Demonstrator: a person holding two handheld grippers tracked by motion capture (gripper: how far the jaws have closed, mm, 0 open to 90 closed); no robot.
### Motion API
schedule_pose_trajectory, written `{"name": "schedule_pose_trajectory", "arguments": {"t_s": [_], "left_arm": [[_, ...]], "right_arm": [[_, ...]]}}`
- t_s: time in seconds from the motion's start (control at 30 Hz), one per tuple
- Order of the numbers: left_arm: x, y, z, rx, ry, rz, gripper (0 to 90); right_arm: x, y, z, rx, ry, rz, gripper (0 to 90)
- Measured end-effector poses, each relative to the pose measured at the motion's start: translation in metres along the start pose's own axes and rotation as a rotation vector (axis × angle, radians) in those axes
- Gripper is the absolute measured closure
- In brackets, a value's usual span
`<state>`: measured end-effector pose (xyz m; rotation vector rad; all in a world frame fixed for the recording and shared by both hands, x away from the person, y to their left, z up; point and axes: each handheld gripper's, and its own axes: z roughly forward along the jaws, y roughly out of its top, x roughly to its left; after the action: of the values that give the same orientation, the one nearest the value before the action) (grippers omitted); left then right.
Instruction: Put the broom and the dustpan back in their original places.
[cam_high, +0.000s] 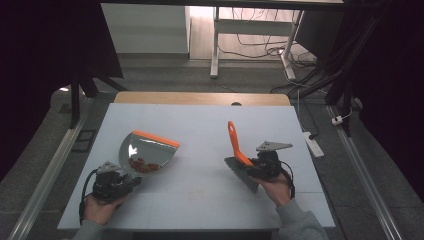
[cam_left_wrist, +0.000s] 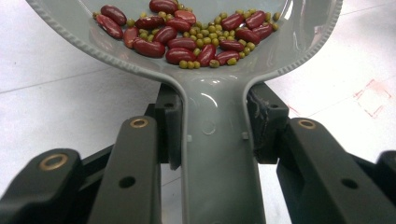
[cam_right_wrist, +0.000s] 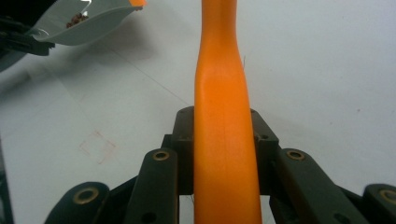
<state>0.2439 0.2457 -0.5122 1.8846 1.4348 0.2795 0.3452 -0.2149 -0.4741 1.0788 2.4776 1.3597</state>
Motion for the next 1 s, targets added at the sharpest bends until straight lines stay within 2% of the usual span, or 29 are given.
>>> {"name": "schedule_pose_trajectory", "arguments": {"t_s": [0.13,0.2,0.37,0.5,0.67,1.0], "left_arm": [[0.001,0.0,0.0,0.005,0.004,-0.038,61.8],[0.0,-0.001,-0.001,0.004,0.014,-0.049,61.8],[0.0,-0.002,0.0,0.004,0.035,-0.09,61.8],[0.001,-0.003,0.003,0.003,0.059,-0.12,61.8],[0.003,-0.004,0.003,0.001,0.077,-0.15,61.8],[0.009,0.0,0.008,-0.002,0.116,-0.203,61.7]], "right_arm": [[-0.003,-0.003,-0.005,0.004,0.004,0.077,70.6],[-0.006,-0.008,-0.006,-0.001,0.033,0.118,70.6],[-0.011,-0.013,-0.008,0.011,0.08,0.166,70.7],[-0.015,-0.016,-0.008,0.031,0.08,0.214,70.6],[-0.022,-0.019,-0.005,0.048,0.103,0.269,70.6],[-0.031,-0.021,0.0,0.073,0.089,0.293,70.6]]}}
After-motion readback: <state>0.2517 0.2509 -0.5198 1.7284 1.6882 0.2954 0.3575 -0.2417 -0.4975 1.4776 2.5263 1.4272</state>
